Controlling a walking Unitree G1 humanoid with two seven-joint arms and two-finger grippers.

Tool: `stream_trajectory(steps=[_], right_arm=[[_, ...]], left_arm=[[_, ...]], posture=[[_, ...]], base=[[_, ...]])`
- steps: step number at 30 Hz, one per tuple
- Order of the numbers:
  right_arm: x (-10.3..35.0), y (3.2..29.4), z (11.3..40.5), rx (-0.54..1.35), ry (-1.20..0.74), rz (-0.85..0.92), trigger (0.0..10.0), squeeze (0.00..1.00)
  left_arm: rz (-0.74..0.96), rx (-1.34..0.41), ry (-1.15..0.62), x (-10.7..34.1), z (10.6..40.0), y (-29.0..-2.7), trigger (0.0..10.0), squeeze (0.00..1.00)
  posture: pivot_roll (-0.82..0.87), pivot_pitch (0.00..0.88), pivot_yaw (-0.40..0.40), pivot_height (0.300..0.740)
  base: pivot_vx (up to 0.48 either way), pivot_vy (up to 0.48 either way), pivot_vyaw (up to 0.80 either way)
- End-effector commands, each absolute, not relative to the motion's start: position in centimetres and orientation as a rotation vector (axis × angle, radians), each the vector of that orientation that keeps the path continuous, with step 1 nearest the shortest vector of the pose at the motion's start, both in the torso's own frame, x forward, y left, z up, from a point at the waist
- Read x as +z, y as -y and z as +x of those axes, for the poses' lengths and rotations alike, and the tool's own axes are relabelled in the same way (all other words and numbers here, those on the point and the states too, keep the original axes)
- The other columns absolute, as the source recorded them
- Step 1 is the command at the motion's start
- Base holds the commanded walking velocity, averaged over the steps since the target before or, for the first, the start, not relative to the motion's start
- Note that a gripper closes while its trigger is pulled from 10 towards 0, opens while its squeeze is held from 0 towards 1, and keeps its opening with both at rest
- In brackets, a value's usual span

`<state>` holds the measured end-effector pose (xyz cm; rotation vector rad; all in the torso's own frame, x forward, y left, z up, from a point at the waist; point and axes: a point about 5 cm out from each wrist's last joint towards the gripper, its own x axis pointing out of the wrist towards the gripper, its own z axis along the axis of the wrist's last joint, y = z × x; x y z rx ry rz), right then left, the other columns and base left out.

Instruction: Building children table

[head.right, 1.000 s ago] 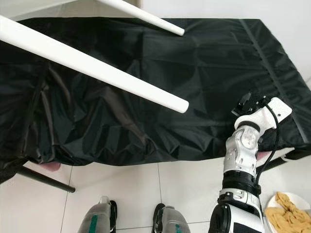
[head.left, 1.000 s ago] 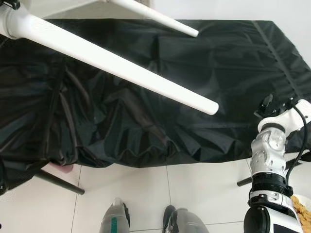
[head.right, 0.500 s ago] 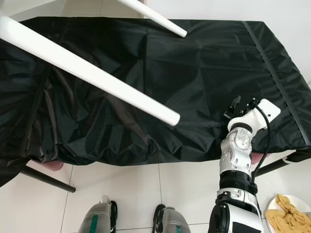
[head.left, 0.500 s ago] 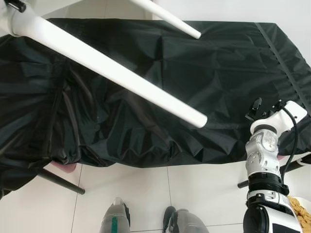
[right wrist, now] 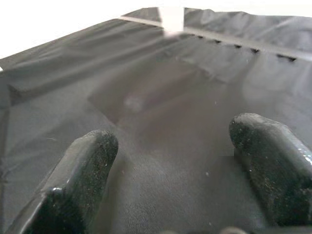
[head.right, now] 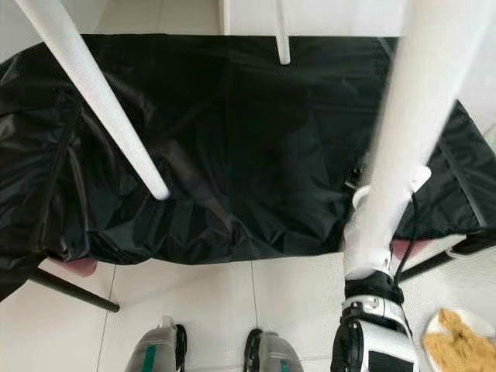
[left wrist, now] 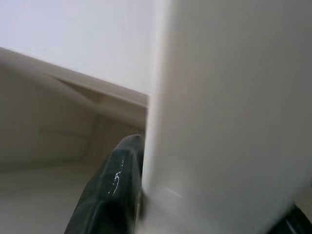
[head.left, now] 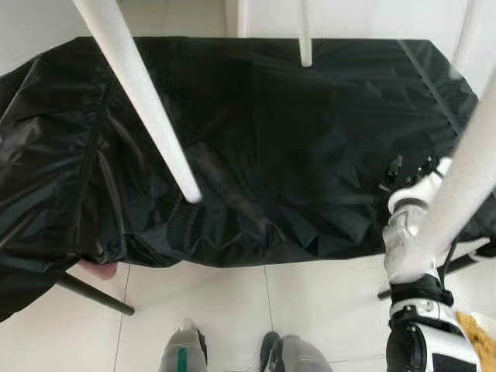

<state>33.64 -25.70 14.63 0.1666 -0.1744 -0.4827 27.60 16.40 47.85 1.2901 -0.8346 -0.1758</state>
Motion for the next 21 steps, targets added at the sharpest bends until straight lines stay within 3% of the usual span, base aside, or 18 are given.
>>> stream_trajectory(steps=[1, 18, 21], right_arm=[[14.4, 25.1, 33.9, -0.454, 0.162, 0.180, 10.0, 0.00], [15.4, 23.2, 34.7, -0.285, 0.181, 0.192, 10.0, 0.00], [17.4, 21.3, 34.6, -0.084, 0.302, 0.228, 10.0, 0.00]], left_arm=[[1.282, -0.095, 0.914, 48.8, 27.0, -16.3, 10.0, 0.00], [1.280, -0.162, 0.740, 44.9, 30.9, -16.9, 10.0, 0.00], [1.263, -0.166, 0.678, 43.9, 31.9, -17.6, 10.0, 0.00]], posture=[[0.24, 0.129, 0.009, 0.740], [0.22, 0.132, 0.009, 0.740], [0.22, 0.124, 0.004, 0.740]], base=[[0.000, 0.000, 0.00], [0.000, 0.000, 0.00], [0.000, 0.000, 0.00]])
